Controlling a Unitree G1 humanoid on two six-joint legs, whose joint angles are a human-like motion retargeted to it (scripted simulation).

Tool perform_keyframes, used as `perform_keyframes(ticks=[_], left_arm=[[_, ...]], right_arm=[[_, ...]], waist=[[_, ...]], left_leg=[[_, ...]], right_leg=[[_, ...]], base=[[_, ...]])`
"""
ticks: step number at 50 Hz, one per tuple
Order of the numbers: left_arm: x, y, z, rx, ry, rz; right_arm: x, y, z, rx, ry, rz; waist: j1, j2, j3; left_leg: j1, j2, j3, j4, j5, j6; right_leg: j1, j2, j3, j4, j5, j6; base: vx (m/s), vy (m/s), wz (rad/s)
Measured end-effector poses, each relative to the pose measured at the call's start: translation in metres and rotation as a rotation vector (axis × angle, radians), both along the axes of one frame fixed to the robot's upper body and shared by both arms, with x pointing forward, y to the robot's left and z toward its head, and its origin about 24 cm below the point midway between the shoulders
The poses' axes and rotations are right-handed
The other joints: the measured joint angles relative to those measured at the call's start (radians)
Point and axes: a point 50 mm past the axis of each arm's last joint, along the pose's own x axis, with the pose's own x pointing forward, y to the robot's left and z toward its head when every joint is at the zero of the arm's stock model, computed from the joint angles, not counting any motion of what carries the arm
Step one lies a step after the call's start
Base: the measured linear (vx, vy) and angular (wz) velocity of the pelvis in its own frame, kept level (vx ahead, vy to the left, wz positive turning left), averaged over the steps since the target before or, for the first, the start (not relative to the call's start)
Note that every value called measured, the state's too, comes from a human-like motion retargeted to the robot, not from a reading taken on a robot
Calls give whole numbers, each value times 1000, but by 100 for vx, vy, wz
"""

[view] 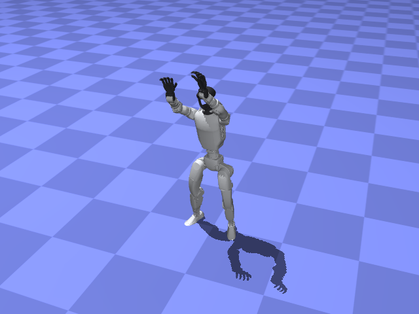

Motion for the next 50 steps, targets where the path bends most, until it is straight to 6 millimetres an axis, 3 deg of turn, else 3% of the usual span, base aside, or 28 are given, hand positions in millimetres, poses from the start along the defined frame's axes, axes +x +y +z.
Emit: perform_keyframes(ticks=[3, 5, 8, 10, 14, 17, 22, 25, 27, 30, 34, 37, 39, 42, 45, 47, 50], left_arm=[[35, 2, -32, -107, 160, -291], [60, 4, -63, -188, 247, -472], [95, 8, -128, -362, 365, -734], [109, 4, -165, -486, 412, -903], [133, 9, -281, -802, 579, -1059], [131, 15, -369, -1046, 691, -1096], [97, 6, -493, -1526, 809, -1123], [73, -3, -540, -1704, 882, -1070], [61, -4, -557, -1696, 946, -1029], [48, 1, -572, -1713, 987, -1023], [41, 24, -577, -1801, 913, -1055], [44, 52, -568, -1926, 685, -1050], [50, 74, -553, -2023, 422, -1048], [60, 109, -512, -2013, 59, -1077], [68, 138, -439, -1740, -91, -1112], [69, 137, -381, -1475, -67, -1132], [60, 120, -306, -1062, -22, -975]], right_arm=[[22, -3, -28, 3, 148, 126], [37, -5, -55, -3, 224, 182], [58, -7, -110, 3, 358, 281], [65, -11, -140, 40, 448, 373], [79, -23, -239, 261, 720, 622], [77, -31, -314, 512, 861, 727], [54, -45, -430, 1018, 1038, 751], [30, -54, -482, 1238, 1116, 718], [14, -57, -509, 1372, 1150, 723], [-9, -59, -541, 1633, 1138, 748], [-27, -62, -568, 1883, 1093, 768], [-33, -68, -574, 2080, 914, 765], [-33, -76, -573, 2144, 803, 745], [-33, -93, -567, 2186, 645, 735], [-28, -110, -555, 2141, 560, 763], [-24, -119, -548, 2077, 584, 780], [-17, -129, -539, 1984, 634, 778]], waist=[[-13, -1, 34], [-29, -7, 48], [-60, -28, 56], [-61, -58, 95], [-38, -92, 97], [-14, -104, 119], [3, -100, 184], [-3, -94, 218], [-7, -88, 231], [-6, -82, 235], [-4, -71, 216], [-15, -57, 190], [-24, -48, 171], [-33, -36, 141], [-30, -29, 123], [-21, -28, 112], [-5, -26, 94]], left_leg=[[3, 8, -14, 8, -19, 5], [4, 13, -26, 13, -36, 9], [4, 13, -48, 15, -65, 12], [7, 5, -59, 14, -82, 12], [14, -9, -77, 3, -111, 12], [22, -8, -83, -3, -124, 17], [-17, 20, -113, 67, -132, 46], [-76, 40, -150, 158, -133, 64], [-111, 48, -175, 197, -136, 64], [-126, 44, -198, 176, -145, 56], [-85, 30, -194, 22, -150, 37], [-45, 25, -185, -98, -132, 19], [-25, 23, -183, -150, -115, 11], [-7, 20, -183, -190, -93, 1], [3, 19, -181, -198, -85, -5], [10, 18, -175, -196, -87, -8], [18, 19, -164, -188, -94, -7]], right_leg=[[-24, 2, 22, 73, -45, -5], [-43, 8, 50, 113, -91, -10], [-55, 19, 89, 110, -168, -21], [-49, 21, 107, 75, -211, -29], [-23, 23, 101, -19, -243, -47], [6, 30, 79, -69, -250, -62], [53, 42, 23, -117, -261, -55], [73, 46, -19, -129, -273, -41], [81, 51, -44, -131, -280, -34], [84, 57, -67, -130, -286, -27], [72, 72, -75, -123, -288, -21], [65, 88, -82, -119, -286, -18], [64, 95, -88, -118, -285, -20], [68, 99, -97, -118, -283, -28], [74, 99, -98, -118, -281, -41], [78, 98, -92, -119, -280, -48], [82, 97, -80, -120, -277, -53]], base=[[-8, -2, 20], [-7, -6, 32], [-5, -11, 42], [-4, -17, 38], [0, -21, 24], [0, -25, 11], [-2, -25, 34], [-5, -21, 64], [-5, -16, 61], [-4, -12, 39], [-1, -4, 8], [0, 0, 0], [0, 0, 0], [0, 0, 0], [3, 5, 1], [3, 6, -14], [3, 7, -22]])
